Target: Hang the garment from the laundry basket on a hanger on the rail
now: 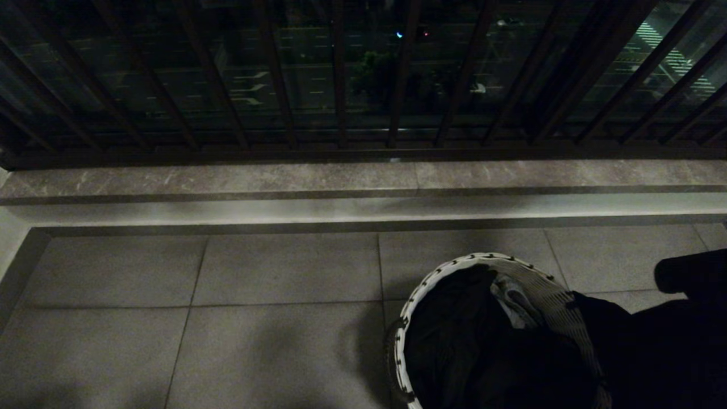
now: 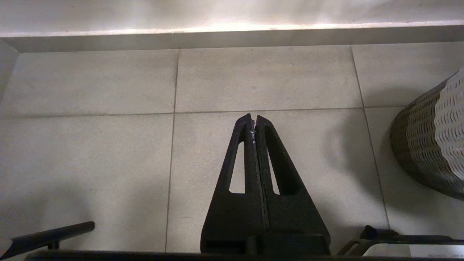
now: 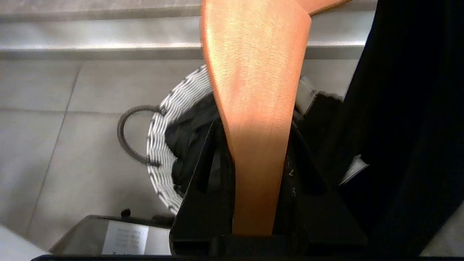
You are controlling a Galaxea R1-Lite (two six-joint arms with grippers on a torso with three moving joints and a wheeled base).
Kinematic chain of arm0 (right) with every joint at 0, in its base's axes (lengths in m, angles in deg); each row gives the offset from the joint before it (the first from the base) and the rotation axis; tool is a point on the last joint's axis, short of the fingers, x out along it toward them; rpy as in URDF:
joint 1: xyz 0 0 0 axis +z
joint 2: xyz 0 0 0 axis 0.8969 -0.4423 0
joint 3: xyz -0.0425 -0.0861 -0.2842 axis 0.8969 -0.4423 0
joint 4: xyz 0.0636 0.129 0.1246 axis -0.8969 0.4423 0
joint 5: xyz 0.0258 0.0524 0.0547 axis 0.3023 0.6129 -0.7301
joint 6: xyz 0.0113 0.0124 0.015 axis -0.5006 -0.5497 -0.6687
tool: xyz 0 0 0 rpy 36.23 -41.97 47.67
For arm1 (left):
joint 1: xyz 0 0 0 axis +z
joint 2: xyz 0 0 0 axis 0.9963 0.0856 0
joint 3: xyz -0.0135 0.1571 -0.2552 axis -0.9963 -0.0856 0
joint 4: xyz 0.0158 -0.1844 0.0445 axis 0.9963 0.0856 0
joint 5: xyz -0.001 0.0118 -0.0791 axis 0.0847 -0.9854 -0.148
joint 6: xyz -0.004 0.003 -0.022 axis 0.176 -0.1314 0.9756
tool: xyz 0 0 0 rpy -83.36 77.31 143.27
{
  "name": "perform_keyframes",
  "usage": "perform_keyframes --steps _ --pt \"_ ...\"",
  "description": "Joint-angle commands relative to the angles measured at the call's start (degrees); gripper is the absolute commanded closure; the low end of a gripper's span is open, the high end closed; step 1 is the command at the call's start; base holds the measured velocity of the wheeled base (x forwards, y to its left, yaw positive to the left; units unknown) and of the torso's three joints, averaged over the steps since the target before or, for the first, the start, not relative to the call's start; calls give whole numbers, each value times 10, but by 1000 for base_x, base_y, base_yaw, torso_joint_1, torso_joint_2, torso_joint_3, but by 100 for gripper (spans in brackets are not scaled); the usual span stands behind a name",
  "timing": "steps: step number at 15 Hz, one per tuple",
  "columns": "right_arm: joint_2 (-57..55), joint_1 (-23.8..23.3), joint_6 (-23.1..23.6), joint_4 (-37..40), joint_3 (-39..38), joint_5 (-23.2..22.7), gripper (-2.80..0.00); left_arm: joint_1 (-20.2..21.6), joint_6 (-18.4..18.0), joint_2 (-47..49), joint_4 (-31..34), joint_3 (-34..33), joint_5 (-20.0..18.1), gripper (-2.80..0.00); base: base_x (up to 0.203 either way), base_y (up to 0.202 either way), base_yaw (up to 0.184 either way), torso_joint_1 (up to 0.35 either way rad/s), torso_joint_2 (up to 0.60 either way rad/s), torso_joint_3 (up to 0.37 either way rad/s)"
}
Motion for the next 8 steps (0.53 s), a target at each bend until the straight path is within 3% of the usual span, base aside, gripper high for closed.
perform_keyframes --steps 1,3,5,8 --pt "48 2 6 -11 -67 -1 0 0 0 0 0 -1 0 0 0 0 0 0 0 0" --pt "65 4 23 -64 -138 13 0 0 0 0 0 -1 0 0 0 0 0 0 0 0" --pt "71 4 53 -115 -196 65 0 0 1 0 0 -1 0 0 0 0 0 0 0 0" --pt "73 4 71 -191 -258 101 0 0 1 0 0 -1 0 0 0 0 0 0 0 0"
